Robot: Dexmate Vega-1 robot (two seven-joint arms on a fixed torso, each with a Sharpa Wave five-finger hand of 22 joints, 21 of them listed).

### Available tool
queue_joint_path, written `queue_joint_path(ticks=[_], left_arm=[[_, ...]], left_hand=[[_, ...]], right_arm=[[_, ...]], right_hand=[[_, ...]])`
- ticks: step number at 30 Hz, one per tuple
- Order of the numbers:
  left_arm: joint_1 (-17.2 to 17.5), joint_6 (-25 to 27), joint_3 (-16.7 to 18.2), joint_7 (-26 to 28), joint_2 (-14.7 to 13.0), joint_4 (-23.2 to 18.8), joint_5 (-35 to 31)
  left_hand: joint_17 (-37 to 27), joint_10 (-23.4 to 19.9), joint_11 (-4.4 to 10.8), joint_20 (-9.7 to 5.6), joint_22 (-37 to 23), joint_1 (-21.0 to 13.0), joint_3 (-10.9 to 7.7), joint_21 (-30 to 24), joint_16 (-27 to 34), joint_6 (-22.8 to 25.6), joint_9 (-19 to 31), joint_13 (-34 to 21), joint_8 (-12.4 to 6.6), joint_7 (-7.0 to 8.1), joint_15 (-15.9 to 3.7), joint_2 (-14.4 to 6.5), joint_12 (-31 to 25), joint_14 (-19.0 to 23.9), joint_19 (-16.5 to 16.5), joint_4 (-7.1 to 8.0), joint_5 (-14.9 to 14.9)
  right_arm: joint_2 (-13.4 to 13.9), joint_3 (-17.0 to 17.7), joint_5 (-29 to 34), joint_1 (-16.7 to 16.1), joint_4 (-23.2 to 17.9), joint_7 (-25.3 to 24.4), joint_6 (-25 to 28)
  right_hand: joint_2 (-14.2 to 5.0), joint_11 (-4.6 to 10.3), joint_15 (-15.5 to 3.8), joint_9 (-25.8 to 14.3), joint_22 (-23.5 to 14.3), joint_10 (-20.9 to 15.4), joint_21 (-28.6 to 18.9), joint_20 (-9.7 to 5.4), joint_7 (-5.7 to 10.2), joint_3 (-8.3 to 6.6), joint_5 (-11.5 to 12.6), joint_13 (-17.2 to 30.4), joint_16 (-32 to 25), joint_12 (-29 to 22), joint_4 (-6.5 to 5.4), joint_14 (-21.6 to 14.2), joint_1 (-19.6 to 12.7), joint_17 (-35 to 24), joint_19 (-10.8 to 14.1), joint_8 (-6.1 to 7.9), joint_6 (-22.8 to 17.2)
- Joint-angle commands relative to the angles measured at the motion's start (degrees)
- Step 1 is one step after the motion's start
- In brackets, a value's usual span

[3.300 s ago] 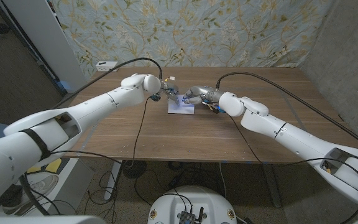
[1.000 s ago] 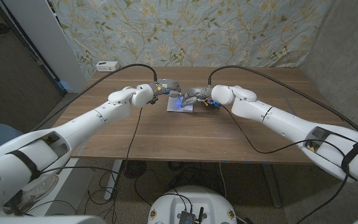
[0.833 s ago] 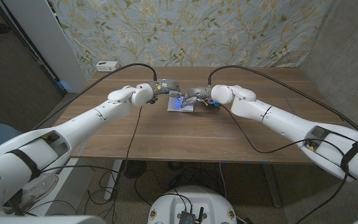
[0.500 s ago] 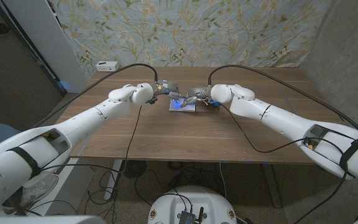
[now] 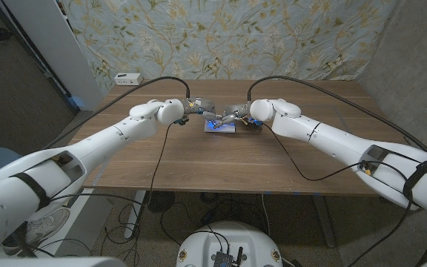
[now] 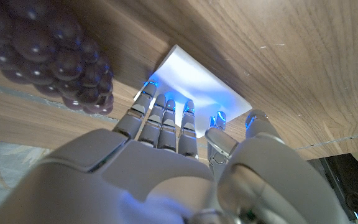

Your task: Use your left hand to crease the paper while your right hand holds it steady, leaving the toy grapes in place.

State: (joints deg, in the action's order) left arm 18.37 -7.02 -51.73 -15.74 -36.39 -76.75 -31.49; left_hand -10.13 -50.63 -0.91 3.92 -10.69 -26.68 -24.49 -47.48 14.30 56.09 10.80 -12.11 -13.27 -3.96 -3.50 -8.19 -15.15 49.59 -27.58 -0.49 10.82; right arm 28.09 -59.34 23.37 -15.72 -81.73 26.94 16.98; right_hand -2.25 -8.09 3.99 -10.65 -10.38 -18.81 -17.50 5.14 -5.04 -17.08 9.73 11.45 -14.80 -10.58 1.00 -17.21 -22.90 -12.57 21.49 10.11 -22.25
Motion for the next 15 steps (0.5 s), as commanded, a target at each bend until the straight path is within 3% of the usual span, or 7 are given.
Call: queue_joint_path(ticks=[1, 9, 15], left_arm=[[-2.2, -10.5, -0.26, -4.12, 1.61, 6.1, 6.63], [-2.89, -10.48, -0.96, -6.13, 1.8, 6.14, 5.79], [-4.12, -10.17, -1.97, -9.67, 2.61, 7.62, 6.22]], left_hand=[[-0.24, 0.58, -0.04, 0.48, -0.24, -0.11, -1.27, 0.68, -0.59, -0.26, 0.18, -0.35, 0.33, -0.15, 0.23, -1.09, 0.38, -0.71, 2.0, -0.25, 0.48], [-0.58, 2.3, -0.68, 0.09, -0.44, 0.5, -2.3, 0.06, -0.98, -2.55, 0.17, -0.59, 1.55, -0.82, 0.65, -0.98, 1.33, -1.16, 0.65, -0.35, 0.49], [-0.62, 2.76, -0.77, -0.34, -0.49, 2.02, -2.04, -0.66, -1.19, -3.31, 0.12, -0.4, 1.96, -1.18, 0.6, 0.11, 1.89, -1.17, -1.19, 0.0, 0.21]], right_arm=[[-0.17, -1.03, 0.11, 0.93, 0.34, 1.32, 1.12], [-0.17, -1.08, -0.29, 1.09, 0.55, 1.4, 0.9], [-0.12, -1.07, -0.44, 1.07, 0.65, 1.14, 0.66]], right_hand=[[0.22, 0.0, 0.06, -0.06, -0.16, 0.12, 0.09, 0.12, -0.22, 0.46, 0.25, 0.06, 0.21, -0.33, -0.04, -0.53, 0.95, -0.07, 0.48, -0.17, 0.67], [0.97, 0.19, -0.08, -0.02, -0.17, 0.46, 0.29, 0.26, -0.12, 1.12, 0.37, 0.03, 0.51, -0.31, -0.13, -0.2, 1.78, 0.03, 0.38, -0.07, 1.26], [1.25, 0.19, -0.09, 0.0, -0.17, 0.56, 0.49, 0.25, 0.01, 1.43, 0.44, 0.02, 0.61, -0.32, -0.22, -0.15, 2.23, 0.07, 0.09, 0.05, 1.33]])
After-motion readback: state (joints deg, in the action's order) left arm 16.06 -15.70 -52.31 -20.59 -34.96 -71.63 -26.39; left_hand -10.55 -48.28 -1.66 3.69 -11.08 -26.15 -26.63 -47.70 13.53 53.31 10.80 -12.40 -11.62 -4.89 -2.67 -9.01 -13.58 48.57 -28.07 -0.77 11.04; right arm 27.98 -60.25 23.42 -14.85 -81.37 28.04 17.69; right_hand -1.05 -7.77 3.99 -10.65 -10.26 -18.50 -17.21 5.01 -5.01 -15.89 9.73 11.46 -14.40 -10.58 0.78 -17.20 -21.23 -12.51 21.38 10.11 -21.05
